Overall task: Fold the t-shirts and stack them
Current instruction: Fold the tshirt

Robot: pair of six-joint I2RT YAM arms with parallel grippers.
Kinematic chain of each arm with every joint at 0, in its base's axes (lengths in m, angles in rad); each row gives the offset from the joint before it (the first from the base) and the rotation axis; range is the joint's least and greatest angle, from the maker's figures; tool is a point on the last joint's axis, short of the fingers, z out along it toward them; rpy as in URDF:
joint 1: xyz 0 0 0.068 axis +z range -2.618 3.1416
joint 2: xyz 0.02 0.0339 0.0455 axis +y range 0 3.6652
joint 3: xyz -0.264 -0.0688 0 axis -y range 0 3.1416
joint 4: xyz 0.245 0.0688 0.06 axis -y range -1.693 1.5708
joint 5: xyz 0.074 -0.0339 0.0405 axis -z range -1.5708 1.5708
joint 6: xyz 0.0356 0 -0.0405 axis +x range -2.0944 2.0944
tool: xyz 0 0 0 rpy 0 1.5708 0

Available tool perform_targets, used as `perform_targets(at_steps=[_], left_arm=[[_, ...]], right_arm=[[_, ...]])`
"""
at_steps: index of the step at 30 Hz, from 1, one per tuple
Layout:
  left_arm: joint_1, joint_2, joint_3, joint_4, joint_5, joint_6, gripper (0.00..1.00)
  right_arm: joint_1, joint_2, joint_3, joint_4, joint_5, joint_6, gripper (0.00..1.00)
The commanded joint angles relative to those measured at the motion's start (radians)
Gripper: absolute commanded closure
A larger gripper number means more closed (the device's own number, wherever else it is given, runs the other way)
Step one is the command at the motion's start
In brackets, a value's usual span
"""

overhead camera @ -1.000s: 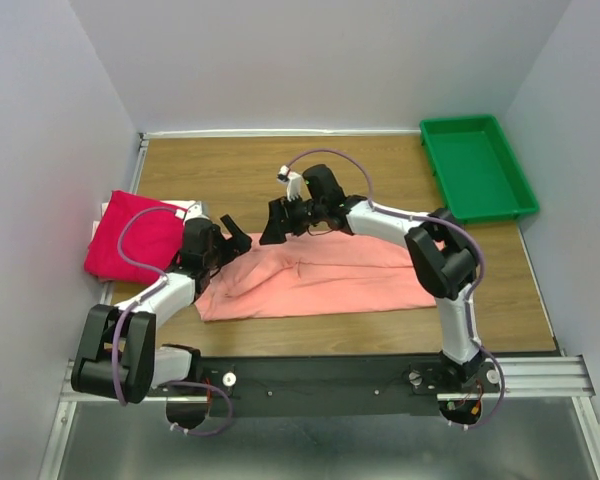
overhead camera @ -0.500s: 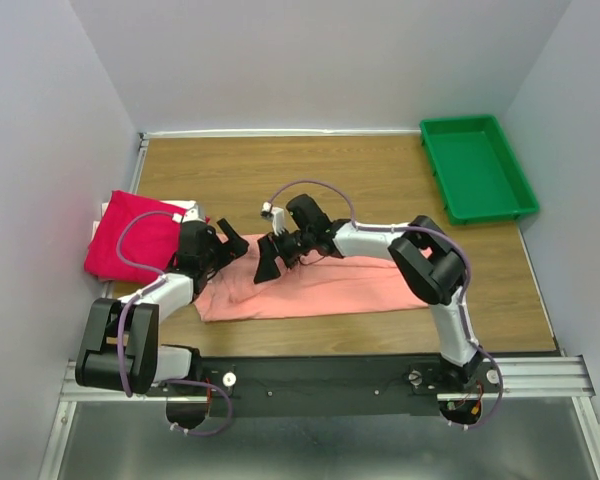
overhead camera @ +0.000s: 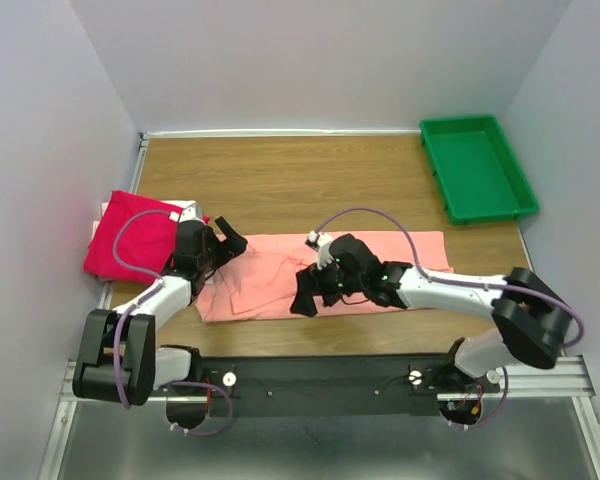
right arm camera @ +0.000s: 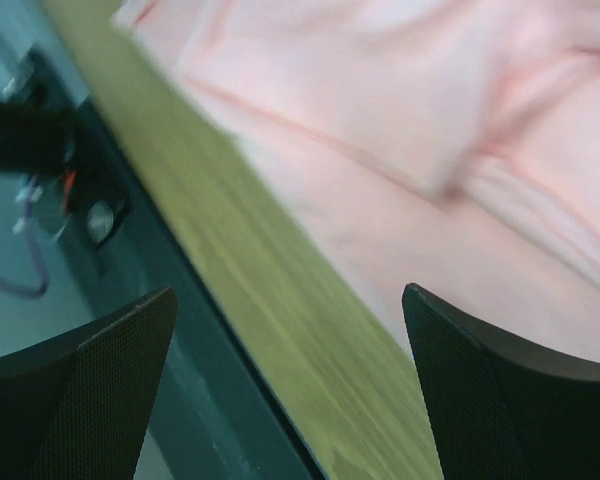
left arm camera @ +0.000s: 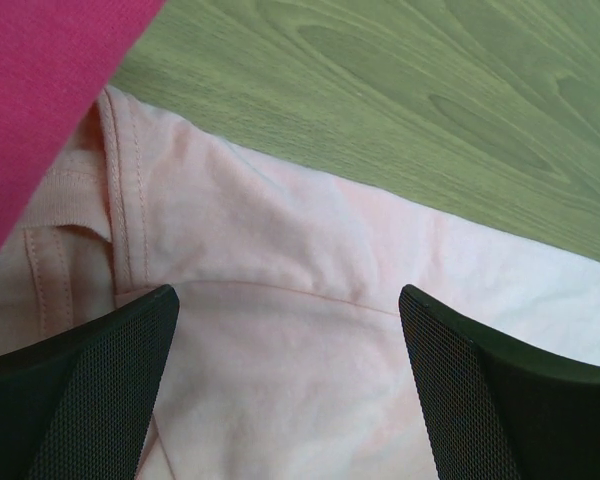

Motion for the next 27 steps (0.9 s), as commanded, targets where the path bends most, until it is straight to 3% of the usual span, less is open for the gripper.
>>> perform_targets(at_steps=[1,4,9,13,18,23,27], left_arm=[[0.007,-0.064,0.001,-0.026,0.017,0.013,0.02],[-0.05,-0.122,0.01,-0.032,0.025,0.009,0.02],[-0.246,-0.222,0.054,-0.152,-0.143,-0.043,0.02],[-0.347,-0.233,0.025,-0.17,-0.162,-0.101,0.01],[-0.467,-0.164,-0.024,-0.161,-0.168,-0.175,0.02],[-0.486,-0.012,0.022,-0.111,-0.171,-0.171,0.02],[-0.484,0.159,0.128,-0.094,-0.178,-0.137,0.02]], right_arm=[[-0.028,-0.163,-0.041,-0.106,0.381,0.14,0.0],[-0.135,-0.226,-0.053,-0.188,0.541,0.2,0.0],[-0.402,-0.289,-0.14,-0.195,0.487,0.22,0.0],[-0.581,-0.216,-0.126,-0.205,0.448,0.208,0.0],[-0.663,-0.04,-0.045,-0.203,0.397,0.2,0.0],[-0.666,0.125,0.004,-0.206,0.393,0.18,0.0],[-0.665,0.098,-0.086,-0.208,0.297,0.214,0.0]])
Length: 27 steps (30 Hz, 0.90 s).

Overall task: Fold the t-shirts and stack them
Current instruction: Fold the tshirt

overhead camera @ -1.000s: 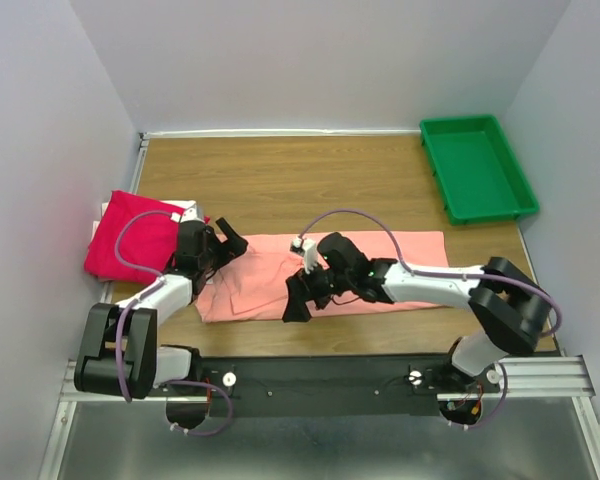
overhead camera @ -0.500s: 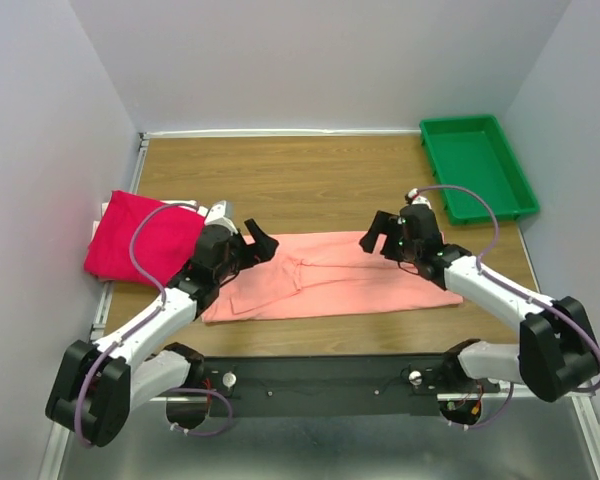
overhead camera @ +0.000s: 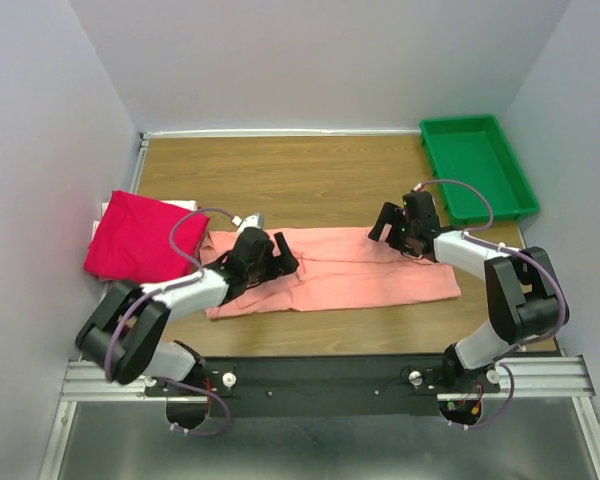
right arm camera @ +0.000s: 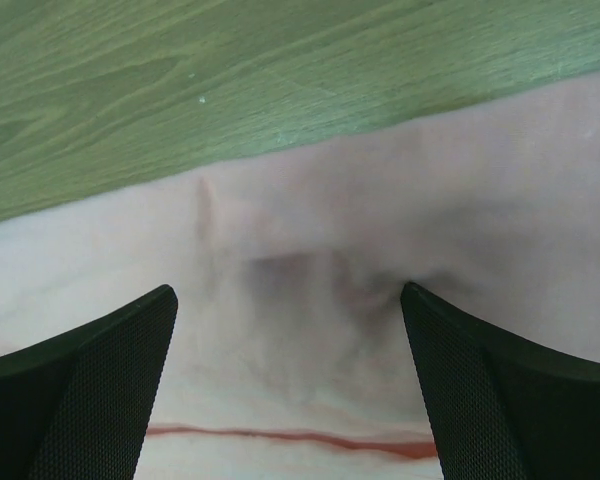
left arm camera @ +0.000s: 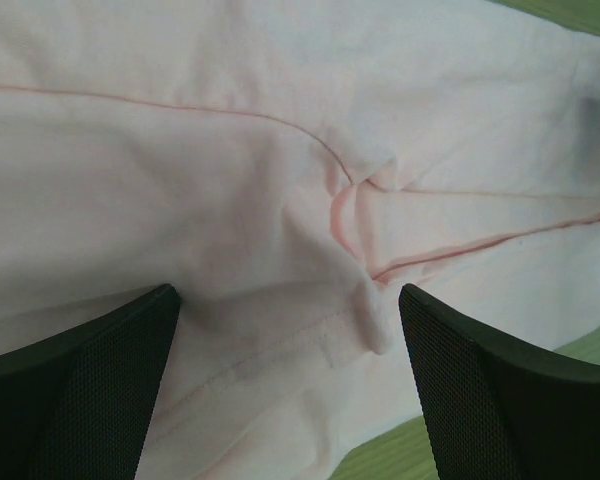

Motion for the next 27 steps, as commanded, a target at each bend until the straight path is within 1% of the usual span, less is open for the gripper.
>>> perform_targets(at_steps=[1,2,3,4,5,6,7,9,10,11,12,13,14,15,16,17,18,19,20,21,22,23,25,27], left_arm=[[-0.003,0.19,0.144,0.0,-0.044,0.037,0.02],[-0.003,0.235,0.187,-0.011,-0.048,0.049,0.02],[-0.001,0.281,0.235,-0.032,-0.051,0.065,0.02],[0.002,0.371,0.338,-0.048,-0.059,0.084,0.02],[0.003,0.419,0.397,-0.063,-0.059,0.1,0.02],[0.011,0.515,0.459,-0.097,-0.068,0.111,0.02],[0.012,0.57,0.602,-0.121,-0.07,0.117,0.02],[0.012,0.677,0.771,-0.24,-0.058,0.175,0.02],[0.012,0.782,0.944,-0.278,-0.033,0.198,0.02],[0.012,0.835,1.03,-0.314,-0.03,0.21,0.02],[0.012,0.933,1.112,-0.374,-0.013,0.239,0.02],[0.012,0.982,1.192,-0.406,-0.004,0.253,0.02],[0.014,1.031,1.356,-0.445,0.008,0.262,0.02],[0.012,1.077,1.439,-0.482,0.016,0.278,0.02],[0.012,1.164,1.512,-0.544,0.037,0.293,0.02],[0.012,1.203,1.648,-0.578,0.038,0.298,0.02],[0.012,1.236,1.707,-0.636,0.074,0.307,0.02],[0.014,1.274,1.765,-0.655,0.077,0.304,0.02],[0.012,1.274,1.76,-0.655,0.085,0.304,0.02],[0.012,1.248,1.733,-0.602,0.09,0.306,0.02],[0.014,1.23,1.658,-0.57,0.093,0.293,0.02],[0.018,1.218,1.63,-0.519,0.105,0.293,0.02],[0.023,1.21,1.611,-0.519,0.13,0.295,0.02],[0.025,1.219,1.629,-0.539,0.128,0.312,0.02]], right_arm=[[0.0,0.004,-0.128,-0.08,-0.114,0.032,0.0],[0.001,-0.022,-0.155,-0.081,-0.133,0.044,0.0],[0.001,-0.094,-0.219,-0.084,-0.142,0.05,0.0],[0.004,-0.134,-0.249,-0.101,-0.147,0.059,0.0],[0.007,-0.172,-0.282,-0.113,-0.15,0.07,0.0],[0.009,-0.22,-0.309,-0.125,-0.163,0.082,0.0],[0.014,-0.298,-0.364,-0.145,-0.18,0.088,0.0],[0.041,-0.379,-0.41,-0.17,-0.223,0.105,0.0],[0.067,-0.454,-0.456,-0.197,-0.24,0.122,0.0],[0.082,-0.488,-0.474,-0.213,-0.246,0.139,0.0],[0.101,-0.519,-0.497,-0.221,-0.255,0.173,0.0],[0.118,-0.58,-0.534,-0.228,-0.272,0.182,0.0],[0.157,-0.604,-0.553,-0.233,-0.304,0.2,0.0],[0.181,-0.624,-0.566,-0.228,-0.323,0.216,0.0],[0.204,-0.636,-0.576,-0.225,-0.335,0.239,0.0],[0.249,-0.653,-0.583,-0.221,-0.344,0.248,0.0],[0.277,-0.654,-0.582,-0.221,-0.338,0.26,0.0],[0.296,-0.654,-0.579,-0.219,-0.334,0.269,0.0],[0.328,-0.654,-0.579,-0.205,-0.337,0.271,0.0],[0.336,-0.648,-0.573,-0.198,-0.344,0.271,0.0],[0.342,-0.645,-0.57,-0.186,-0.354,0.271,0.0],[0.357,-0.635,-0.561,-0.155,-0.383,0.267,0.0],[0.372,-0.624,-0.551,-0.141,-0.389,0.257,0.0],[0.386,-0.607,-0.548,-0.123,-0.394,0.254,0.0]])
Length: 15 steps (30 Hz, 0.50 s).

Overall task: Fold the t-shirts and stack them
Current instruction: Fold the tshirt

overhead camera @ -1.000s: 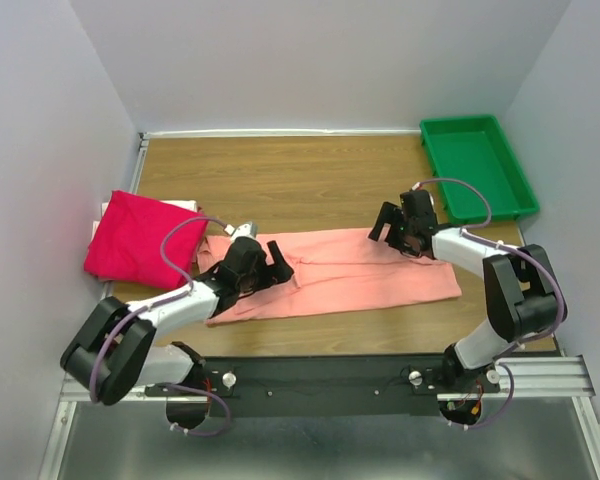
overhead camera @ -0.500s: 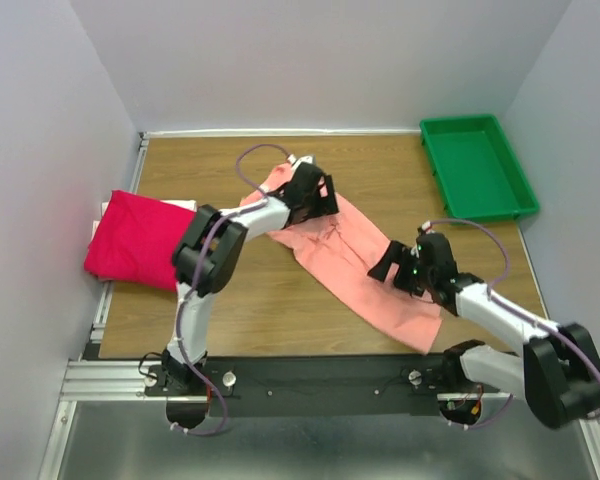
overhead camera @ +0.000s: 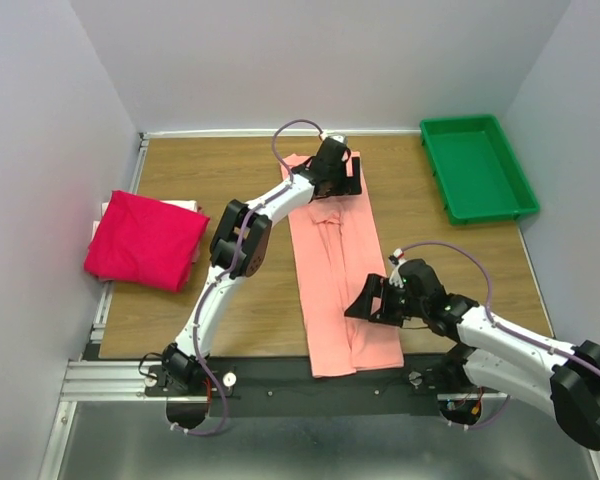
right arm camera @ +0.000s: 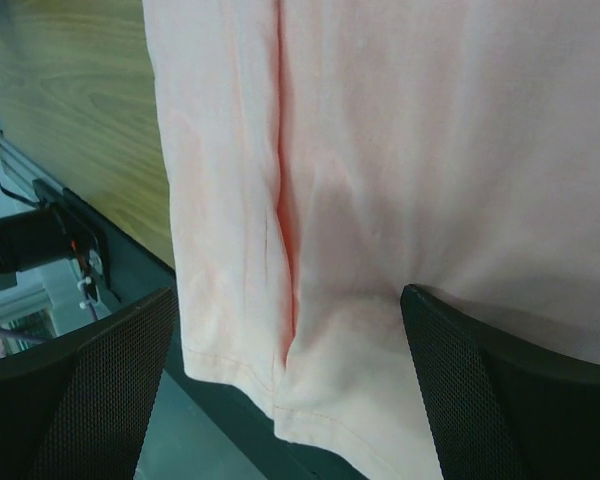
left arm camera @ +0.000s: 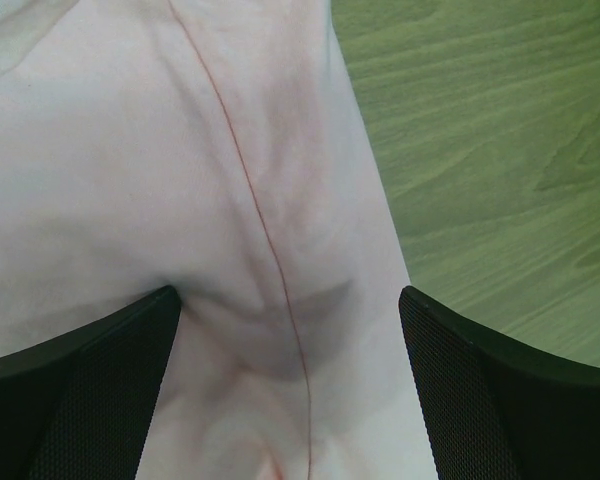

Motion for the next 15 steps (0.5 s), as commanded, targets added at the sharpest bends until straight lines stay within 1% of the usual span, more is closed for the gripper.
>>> perform_targets(at_steps=[1,4,10,12,15], left_arm=[[0.014,0.017,-0.026,-0.086,0.046,0.036,0.02],[0.014,0.018,-0.021,-0.07,0.046,0.05,0.02],[0.014,0.072,0.08,-0.112,0.087,0.079,0.02],[0.015,0.069,0.082,-0.112,0.087,0.081,0.02],[0.019,0.049,0.065,-0.107,0.078,0.094,0.02]], right_arm=[[0.04,0.05,-0.021,-0.081,-0.067,0.013,0.0],[0.061,0.066,-0.019,-0.053,-0.076,0.02,0.0],[0.13,0.126,-0.005,0.0,-0.056,0.046,0.0],[0.147,0.14,0.013,0.013,-0.027,0.055,0.0],[0.15,0.117,0.045,0.002,0.004,0.047,0.0]])
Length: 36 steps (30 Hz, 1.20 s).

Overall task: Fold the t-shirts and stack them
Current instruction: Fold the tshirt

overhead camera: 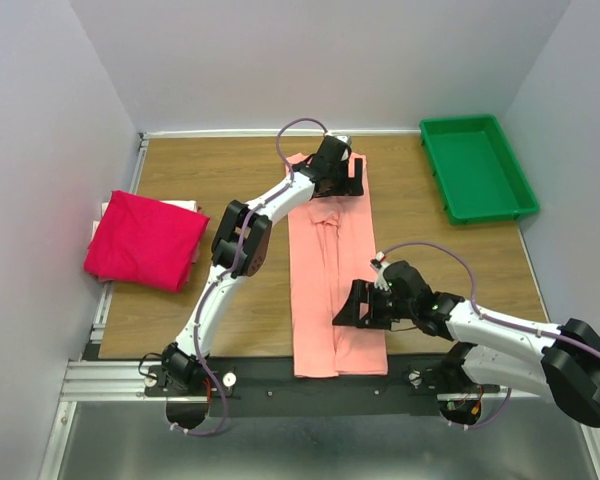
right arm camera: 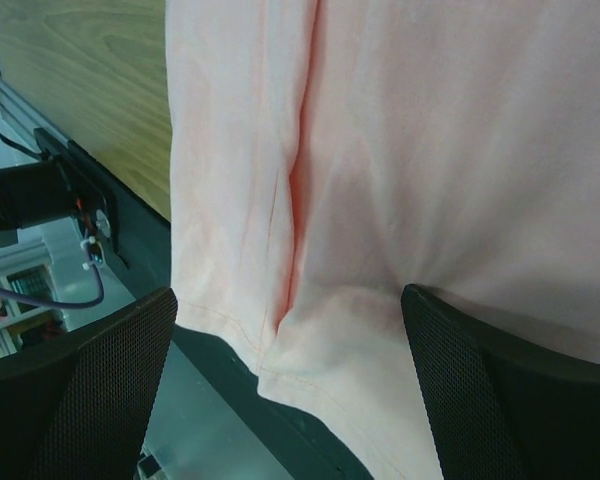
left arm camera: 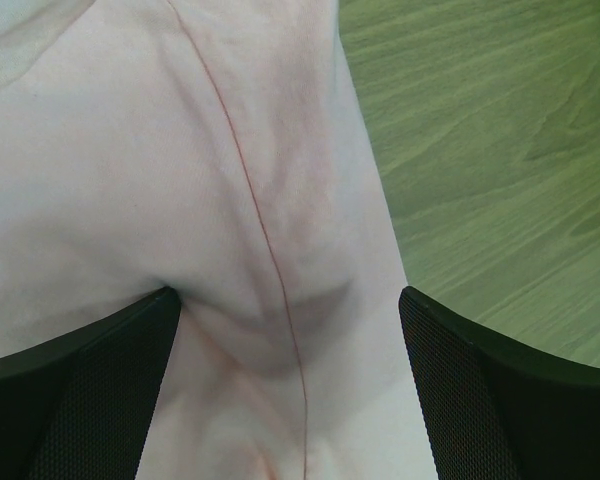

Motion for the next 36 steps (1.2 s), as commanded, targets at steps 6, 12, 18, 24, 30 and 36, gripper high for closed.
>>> perform_targets(at_steps=[6,12,18,24,30,36], left_arm=[[0.015,-0.079,-0.074,-0.038,-0.03,0.073,0.02],[0.005,-0.361,-0.281,0.008,-0.085,0.118,0.02],[-0.014,-0.765,-0.589,0.132,-0.159,0.11,0.02],[-0.064,-1.099,-1.101,0.262,-0.326,-0.021,0.02],[-0.086,-1.41,-1.553,0.318,-0.374,-0.244,0.02],[-0.109,-1.648,-1.768,0.268,-0.361,-0.344,0.02]], right_arm=[[0.019,-0.03,0.084,-0.199,0.118,-0.012,0.0],[0.019,-0.076,0.13,-0.258,0.194,-0.028,0.0],[0.02,-0.073,0.219,-0.298,0.237,-0.103,0.0],[0.023,0.082,0.426,-0.39,0.433,-0.185,0.0],[0.02,0.41,0.688,-0.41,0.629,-0.237,0.0],[-0.001,0.812,1.026,-0.453,0.735,-0.306,0.0]])
